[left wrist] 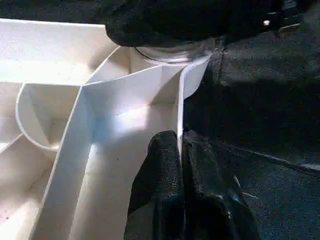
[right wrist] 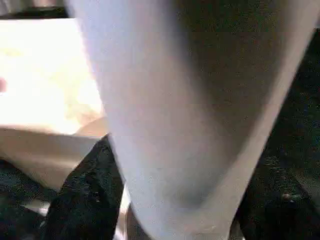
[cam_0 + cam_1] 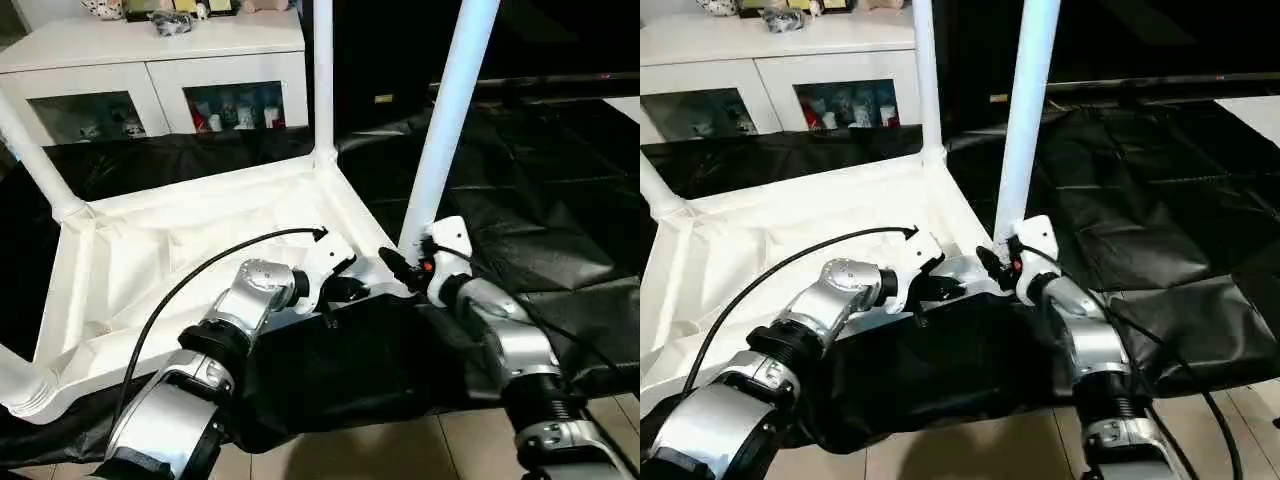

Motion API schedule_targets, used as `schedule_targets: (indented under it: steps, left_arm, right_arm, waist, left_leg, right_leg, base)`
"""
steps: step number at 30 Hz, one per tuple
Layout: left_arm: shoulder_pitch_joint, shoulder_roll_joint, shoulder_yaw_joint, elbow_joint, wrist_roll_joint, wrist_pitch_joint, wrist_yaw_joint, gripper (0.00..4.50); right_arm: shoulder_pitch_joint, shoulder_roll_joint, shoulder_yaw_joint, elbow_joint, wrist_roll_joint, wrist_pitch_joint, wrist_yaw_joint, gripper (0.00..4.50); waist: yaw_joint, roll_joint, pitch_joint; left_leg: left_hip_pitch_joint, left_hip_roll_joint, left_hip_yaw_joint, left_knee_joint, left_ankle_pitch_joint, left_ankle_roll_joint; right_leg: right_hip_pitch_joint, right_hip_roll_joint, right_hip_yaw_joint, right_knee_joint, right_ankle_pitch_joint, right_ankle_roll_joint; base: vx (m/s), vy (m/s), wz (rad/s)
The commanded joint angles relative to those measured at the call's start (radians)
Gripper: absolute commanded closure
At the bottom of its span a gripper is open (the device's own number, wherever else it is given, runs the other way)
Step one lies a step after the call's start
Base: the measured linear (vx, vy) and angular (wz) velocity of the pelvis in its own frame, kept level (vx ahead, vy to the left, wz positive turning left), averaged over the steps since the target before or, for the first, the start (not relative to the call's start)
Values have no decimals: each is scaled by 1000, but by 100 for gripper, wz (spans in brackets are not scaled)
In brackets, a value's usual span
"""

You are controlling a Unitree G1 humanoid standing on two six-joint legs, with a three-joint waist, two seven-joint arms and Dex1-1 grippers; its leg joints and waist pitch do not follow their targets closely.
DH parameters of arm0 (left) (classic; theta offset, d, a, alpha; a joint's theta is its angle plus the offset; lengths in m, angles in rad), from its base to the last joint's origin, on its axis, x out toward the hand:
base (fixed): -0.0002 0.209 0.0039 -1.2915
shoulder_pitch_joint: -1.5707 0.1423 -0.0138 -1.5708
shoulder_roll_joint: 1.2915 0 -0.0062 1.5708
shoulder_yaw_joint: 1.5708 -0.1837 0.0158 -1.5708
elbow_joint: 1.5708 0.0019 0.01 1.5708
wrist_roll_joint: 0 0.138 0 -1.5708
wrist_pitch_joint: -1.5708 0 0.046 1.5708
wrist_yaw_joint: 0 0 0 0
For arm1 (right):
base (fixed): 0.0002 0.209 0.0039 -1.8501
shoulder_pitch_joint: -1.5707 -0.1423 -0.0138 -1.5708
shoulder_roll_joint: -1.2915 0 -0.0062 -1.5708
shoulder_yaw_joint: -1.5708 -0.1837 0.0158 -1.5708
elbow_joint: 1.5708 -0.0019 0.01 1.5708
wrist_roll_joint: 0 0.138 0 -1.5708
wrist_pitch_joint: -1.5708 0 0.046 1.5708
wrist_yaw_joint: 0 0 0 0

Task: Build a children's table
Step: Rotate leg to tighten

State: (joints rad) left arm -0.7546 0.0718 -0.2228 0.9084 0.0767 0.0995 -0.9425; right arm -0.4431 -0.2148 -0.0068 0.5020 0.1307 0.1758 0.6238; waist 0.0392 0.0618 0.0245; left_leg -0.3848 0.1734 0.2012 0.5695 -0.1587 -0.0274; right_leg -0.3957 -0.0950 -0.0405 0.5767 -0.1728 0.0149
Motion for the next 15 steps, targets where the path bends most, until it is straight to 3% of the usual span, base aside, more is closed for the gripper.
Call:
schedule_targets:
  steps: [1, 4, 10, 15]
  left_arm:
    - [19, -24, -29, -57, -50, -53, -94, 450]
    - [32, 4, -41, -81, -54, -58, -156, 450]
    - [68, 104, -69, -145, -59, -63, -347, 450]
    - [84, 144, -76, -175, -65, -52, -410, 450]
  right_arm:
    - [49, -5, 143, -43, 36, 41, 216, 121]
    - [66, -63, 153, -72, 37, 25, 297, 121]
    - [80, -212, 144, -124, 74, 5, 526, 121]
    - [74, -245, 148, -130, 77, 0, 577, 136]
  waist:
    - [9, -24, -47]
    - [20, -24, -48]
    - [31, -22, -47]
    - [35, -25, -48]
  left_leg:
    - [17, 50, -24, -65, -300, 75]
    - [14, 53, -20, -61, -270, 96]
    - [16, 58, -21, -63, -281, 88]
    - [17, 60, -20, -64, -280, 79]
  right_leg:
    - [38, -50, 24, -78, -277, -210]
    - [38, -50, 23, -74, -252, -221]
    - [36, -50, 21, -71, -274, -232]
    - [33, -50, 22, -66, -242, -251]
  base:
    - [0, 0, 0]
    - [0, 0, 0]
    - [0, 0, 0]
    - [0, 0, 0]
